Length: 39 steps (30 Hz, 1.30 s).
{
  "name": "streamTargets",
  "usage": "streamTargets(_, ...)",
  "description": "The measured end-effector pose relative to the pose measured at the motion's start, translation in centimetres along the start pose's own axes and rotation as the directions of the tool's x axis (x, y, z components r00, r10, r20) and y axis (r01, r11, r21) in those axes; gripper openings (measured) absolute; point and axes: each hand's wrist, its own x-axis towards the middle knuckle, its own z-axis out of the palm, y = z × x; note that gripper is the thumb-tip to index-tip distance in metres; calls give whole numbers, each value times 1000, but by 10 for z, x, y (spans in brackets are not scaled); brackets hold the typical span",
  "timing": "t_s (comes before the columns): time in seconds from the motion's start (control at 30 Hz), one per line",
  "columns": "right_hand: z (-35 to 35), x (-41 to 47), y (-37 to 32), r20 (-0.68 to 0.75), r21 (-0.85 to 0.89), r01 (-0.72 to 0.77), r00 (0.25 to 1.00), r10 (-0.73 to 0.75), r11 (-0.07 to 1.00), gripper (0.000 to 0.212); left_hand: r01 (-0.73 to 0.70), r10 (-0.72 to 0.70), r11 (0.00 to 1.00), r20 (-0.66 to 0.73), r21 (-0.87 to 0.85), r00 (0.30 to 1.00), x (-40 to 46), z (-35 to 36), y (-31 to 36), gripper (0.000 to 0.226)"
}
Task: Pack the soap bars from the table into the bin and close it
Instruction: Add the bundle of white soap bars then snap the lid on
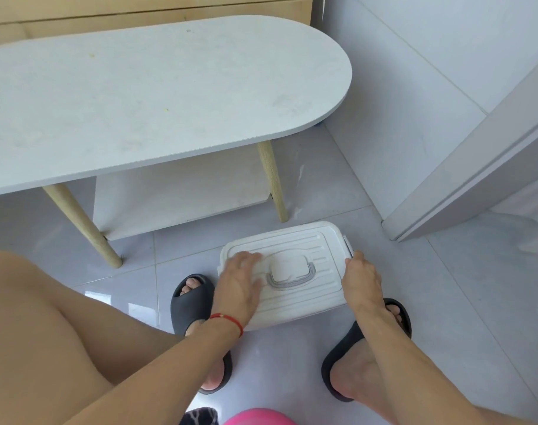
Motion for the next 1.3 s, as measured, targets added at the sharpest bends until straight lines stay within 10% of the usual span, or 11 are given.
streamTargets(0.07, 0, -4, -2, -8, 1, 4, 1000, -4, 1000, 19, 273, -292, 953, -159, -128, 943, -1, -2, -20, 57)
streamTargets(0.17, 1, -14, -2, -12, 19, -26, 1000, 27, 999, 20, 623, -608, 717, 156, -314, 778, 7, -4, -45, 92)
streamTargets(0.33, 6, -42, 5, -74, 55, -130, 988, 134, 990, 14, 743, -567, 525, 481, -415, 669, 21, -16, -63, 109)
streamTargets(0.6, 6, -48, 11, -76, 125, -191, 977, 201, 974, 17, 786, -492, 361, 614, -502, 617, 18, -12, -65, 62)
streamTargets(0.77, 6, -49, 13, -75, 92, -166, 982, 173, 982, 18, 758, -504, 425, 567, -494, 652, 18, -12, -63, 55)
streamTargets(0.93, 6, -52, 10, -100, 86, -156, 981, 164, 984, 23, 589, -565, 788, 167, -182, 808, 9, 0, -38, 49)
streamTargets(1.3, 10, -49, 11, -135, 137, -182, 970, 201, 974, 21, 545, -545, 838, -1, -30, 838, 2, 9, -17, 29)
